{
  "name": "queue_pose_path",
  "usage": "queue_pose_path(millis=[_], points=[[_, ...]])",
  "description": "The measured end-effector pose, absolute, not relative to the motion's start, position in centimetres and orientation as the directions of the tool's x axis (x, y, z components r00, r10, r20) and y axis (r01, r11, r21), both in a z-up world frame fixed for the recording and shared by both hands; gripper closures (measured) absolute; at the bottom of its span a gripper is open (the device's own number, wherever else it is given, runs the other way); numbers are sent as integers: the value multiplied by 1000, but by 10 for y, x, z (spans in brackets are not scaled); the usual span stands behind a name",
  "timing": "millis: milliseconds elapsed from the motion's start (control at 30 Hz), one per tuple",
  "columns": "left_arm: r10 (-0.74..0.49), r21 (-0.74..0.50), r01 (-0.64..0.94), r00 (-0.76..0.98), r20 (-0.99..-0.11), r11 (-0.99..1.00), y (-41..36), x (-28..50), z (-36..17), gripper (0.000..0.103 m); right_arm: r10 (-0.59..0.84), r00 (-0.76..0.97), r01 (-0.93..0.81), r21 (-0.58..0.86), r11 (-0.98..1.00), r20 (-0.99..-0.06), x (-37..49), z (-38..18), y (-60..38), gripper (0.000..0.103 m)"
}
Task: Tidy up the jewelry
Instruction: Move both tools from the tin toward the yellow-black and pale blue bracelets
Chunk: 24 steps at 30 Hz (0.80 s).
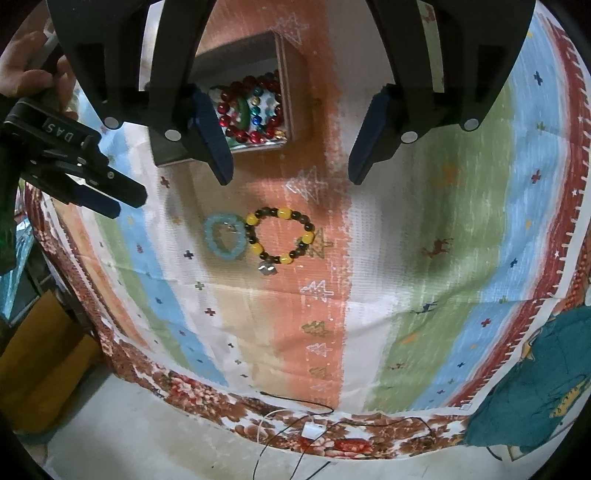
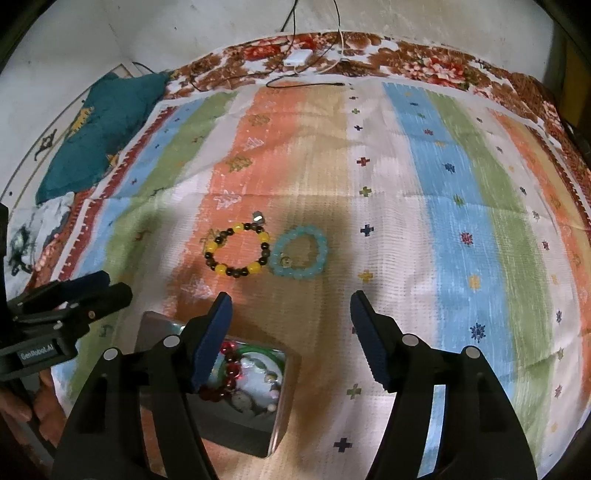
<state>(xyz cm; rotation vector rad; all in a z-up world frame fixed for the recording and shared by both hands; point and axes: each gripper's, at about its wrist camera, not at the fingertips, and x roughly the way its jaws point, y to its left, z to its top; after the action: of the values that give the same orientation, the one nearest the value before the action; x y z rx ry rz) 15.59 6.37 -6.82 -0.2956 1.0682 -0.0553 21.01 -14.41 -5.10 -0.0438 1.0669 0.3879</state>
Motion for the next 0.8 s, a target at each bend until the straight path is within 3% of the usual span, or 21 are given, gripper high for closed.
queue_pose_path(millis=[800], points=[[-191,-255,-87,448,-873,963,57,184,-93,32,241,389,-290,129,948,-889,245,-84,-141,33]])
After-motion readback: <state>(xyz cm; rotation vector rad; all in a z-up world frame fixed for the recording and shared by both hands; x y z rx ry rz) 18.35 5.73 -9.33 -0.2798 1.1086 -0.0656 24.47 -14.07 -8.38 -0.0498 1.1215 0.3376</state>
